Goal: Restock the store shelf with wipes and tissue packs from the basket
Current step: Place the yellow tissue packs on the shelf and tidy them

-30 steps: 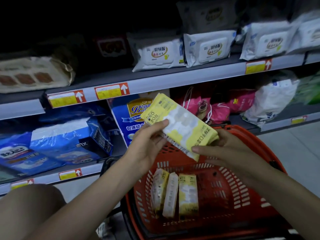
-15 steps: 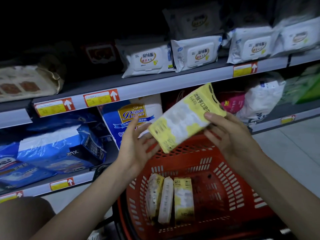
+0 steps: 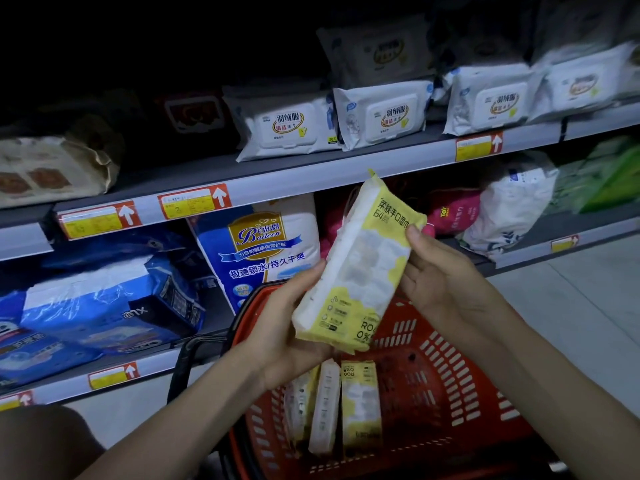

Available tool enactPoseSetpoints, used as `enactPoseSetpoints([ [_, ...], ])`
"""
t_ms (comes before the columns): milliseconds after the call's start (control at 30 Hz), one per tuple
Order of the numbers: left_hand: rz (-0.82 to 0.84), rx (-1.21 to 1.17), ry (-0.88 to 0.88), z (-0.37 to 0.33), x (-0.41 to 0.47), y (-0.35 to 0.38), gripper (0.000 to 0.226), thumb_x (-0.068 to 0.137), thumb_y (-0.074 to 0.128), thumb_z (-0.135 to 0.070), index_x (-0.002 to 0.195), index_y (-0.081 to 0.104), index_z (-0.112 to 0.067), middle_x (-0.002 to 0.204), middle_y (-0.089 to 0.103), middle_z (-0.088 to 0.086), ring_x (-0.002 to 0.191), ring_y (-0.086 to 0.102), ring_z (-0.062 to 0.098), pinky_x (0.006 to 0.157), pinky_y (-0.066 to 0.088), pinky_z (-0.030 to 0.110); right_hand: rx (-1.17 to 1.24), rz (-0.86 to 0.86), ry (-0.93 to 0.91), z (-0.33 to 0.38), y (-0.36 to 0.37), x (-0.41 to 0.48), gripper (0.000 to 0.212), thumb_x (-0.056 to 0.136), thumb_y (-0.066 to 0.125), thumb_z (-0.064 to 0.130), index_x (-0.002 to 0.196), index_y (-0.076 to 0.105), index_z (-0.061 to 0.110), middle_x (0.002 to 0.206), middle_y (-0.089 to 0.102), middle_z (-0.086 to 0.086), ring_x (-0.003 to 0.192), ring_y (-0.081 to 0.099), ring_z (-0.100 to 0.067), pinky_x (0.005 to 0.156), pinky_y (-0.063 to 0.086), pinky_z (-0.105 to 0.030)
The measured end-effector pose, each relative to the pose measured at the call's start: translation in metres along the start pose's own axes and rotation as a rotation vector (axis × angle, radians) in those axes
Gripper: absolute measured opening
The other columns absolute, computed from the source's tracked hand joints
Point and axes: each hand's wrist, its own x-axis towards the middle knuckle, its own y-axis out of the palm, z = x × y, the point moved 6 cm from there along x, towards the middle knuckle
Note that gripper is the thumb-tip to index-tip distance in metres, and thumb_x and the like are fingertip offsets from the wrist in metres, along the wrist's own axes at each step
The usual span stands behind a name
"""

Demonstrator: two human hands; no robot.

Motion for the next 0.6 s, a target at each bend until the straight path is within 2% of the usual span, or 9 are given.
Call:
enactPoseSetpoints([
  [33,0.036,0.014,0.027,-0.003,0.000,0.002,0.037,0.082,0.074,-0.049,0.107,0.081,-0.022,0.111,0.075,0.007,0.091,0.074,0.025,0.074,0.058,0.036,0.007,0.011,0.005,-0.001,0.001,0.001,0.044,0.098,0.057,0.022,0.139,0.059,0.005,0.134,0.068,-0.012,0.127,0.064,-0.024,0.111,0.048,-0.039],
  [100,0.089,0.088,0.098,-0.007,0.000,0.005,0.053,0.067,0.090,-0.047,0.113,0.080,-0.023,0.112,0.077,0.006,0.096,0.075,0.023,0.078,0.060,0.036,-0.014,0.036,0.016,-0.004,0.002,0.003,0.040,0.104,0.051,0.022,0.141,0.058,0.007,0.136,0.067,-0.012,0.128,0.063,-0.024,0.112,0.046,-0.040],
  [167,0.060,0.206,0.173,-0.011,0.001,0.005,0.072,0.066,0.091,-0.044,0.133,0.070,-0.025,0.128,0.073,0.009,0.115,0.071,0.029,0.094,0.058,0.040,-0.086,0.038,0.023,-0.004,0.001,0.004,0.038,0.104,0.053,0.019,0.141,0.059,0.011,0.135,0.068,-0.009,0.126,0.064,-0.023,0.113,0.045,-0.041],
  [233,-0.020,0.265,0.261,-0.016,0.002,0.004,0.076,0.068,0.087,-0.037,0.140,0.062,-0.030,0.133,0.070,0.013,0.125,0.065,0.035,0.104,0.052,0.045,-0.164,0.024,0.022,-0.004,-0.001,0.004,0.039,0.101,0.057,0.014,0.139,0.061,0.016,0.131,0.071,-0.006,0.123,0.066,-0.022,0.113,0.045,-0.042],
  [300,-0.100,0.334,0.386,-0.025,0.001,0.003,0.069,0.070,0.085,-0.035,0.136,0.064,-0.036,0.126,0.074,0.010,0.120,0.069,0.033,0.102,0.054,0.046,-0.211,0.033,0.038,-0.007,0.000,0.001,0.042,0.099,0.059,0.010,0.140,0.060,0.018,0.129,0.071,-0.005,0.122,0.067,-0.021,0.113,0.044,-0.042],
  [433,-0.318,0.583,0.637,-0.042,-0.011,0.004,0.073,0.070,0.095,-0.025,0.133,0.063,-0.043,0.123,0.073,-0.006,0.112,0.071,0.013,0.083,0.060,0.028,-0.221,0.086,0.076,-0.018,0.004,-0.005,0.045,0.100,0.050,-0.003,0.140,0.059,0.014,0.128,0.071,-0.011,0.122,0.067,-0.026,0.109,0.049,-0.041],
  [500,-0.404,0.682,0.736,-0.045,-0.019,0.009,0.077,0.072,0.095,-0.018,0.136,0.059,-0.044,0.127,0.069,-0.014,0.116,0.066,0.004,0.086,0.059,0.025,-0.208,0.114,0.082,-0.019,0.007,-0.008,0.048,0.100,0.044,-0.009,0.141,0.056,0.011,0.130,0.070,-0.012,0.123,0.067,-0.026,0.108,0.051,-0.041],
  [600,-0.506,0.823,0.851,-0.049,-0.028,0.018,0.081,0.073,0.094,-0.023,0.140,0.053,-0.043,0.134,0.061,-0.018,0.125,0.057,0.001,0.095,0.056,0.029,-0.166,0.159,0.065,-0.016,0.012,-0.011,0.050,0.099,0.040,-0.012,0.142,0.054,0.009,0.133,0.069,-0.012,0.124,0.066,-0.027,0.105,0.053,-0.039],
])
